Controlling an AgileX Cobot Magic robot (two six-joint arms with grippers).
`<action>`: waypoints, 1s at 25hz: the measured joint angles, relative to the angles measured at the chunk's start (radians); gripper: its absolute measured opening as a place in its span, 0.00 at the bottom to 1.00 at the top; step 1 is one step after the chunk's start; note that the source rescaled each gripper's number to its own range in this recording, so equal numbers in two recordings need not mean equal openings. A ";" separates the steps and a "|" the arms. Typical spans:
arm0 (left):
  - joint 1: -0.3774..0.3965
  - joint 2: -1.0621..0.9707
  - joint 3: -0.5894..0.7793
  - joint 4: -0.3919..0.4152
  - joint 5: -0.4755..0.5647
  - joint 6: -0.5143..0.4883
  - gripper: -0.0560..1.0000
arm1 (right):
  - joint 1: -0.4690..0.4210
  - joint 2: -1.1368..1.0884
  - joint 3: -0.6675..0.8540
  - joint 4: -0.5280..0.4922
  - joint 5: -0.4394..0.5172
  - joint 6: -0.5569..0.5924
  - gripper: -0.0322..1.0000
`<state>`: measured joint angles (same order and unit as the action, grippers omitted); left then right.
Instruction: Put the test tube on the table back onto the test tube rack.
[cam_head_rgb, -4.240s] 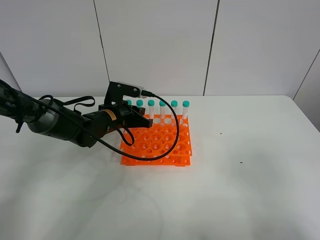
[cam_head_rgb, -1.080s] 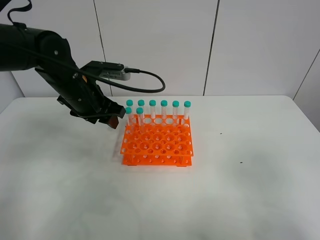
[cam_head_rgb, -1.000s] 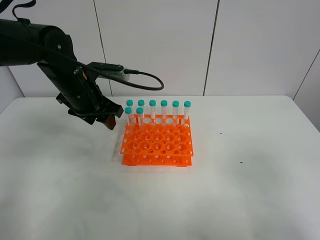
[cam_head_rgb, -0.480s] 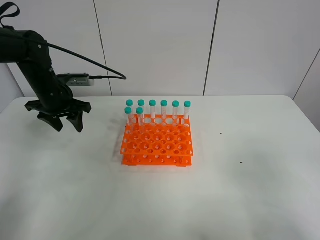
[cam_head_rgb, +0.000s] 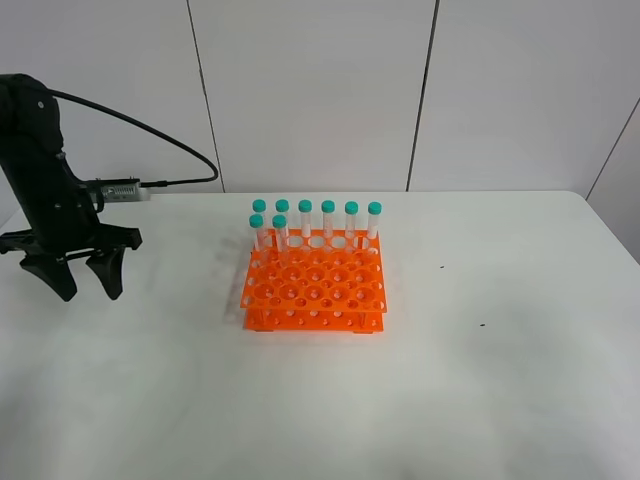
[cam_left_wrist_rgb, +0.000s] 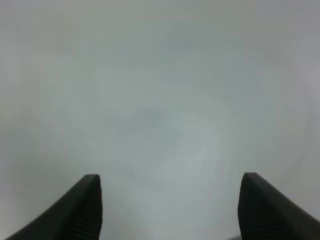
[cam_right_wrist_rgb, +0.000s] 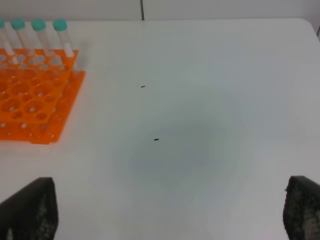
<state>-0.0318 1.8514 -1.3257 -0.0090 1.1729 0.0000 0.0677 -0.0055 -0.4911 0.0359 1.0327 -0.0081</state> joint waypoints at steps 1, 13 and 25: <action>0.000 -0.025 0.031 0.000 0.000 0.000 0.84 | 0.000 0.000 0.000 0.000 0.000 0.000 1.00; 0.000 -0.648 0.517 0.000 0.000 0.019 0.84 | 0.000 0.000 0.000 0.000 0.000 0.000 1.00; 0.000 -1.499 0.830 0.000 -0.108 0.026 0.84 | 0.000 0.000 0.000 0.000 0.000 0.000 1.00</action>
<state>-0.0318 0.3523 -0.4962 -0.0090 1.0648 0.0257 0.0677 -0.0055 -0.4911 0.0359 1.0327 -0.0081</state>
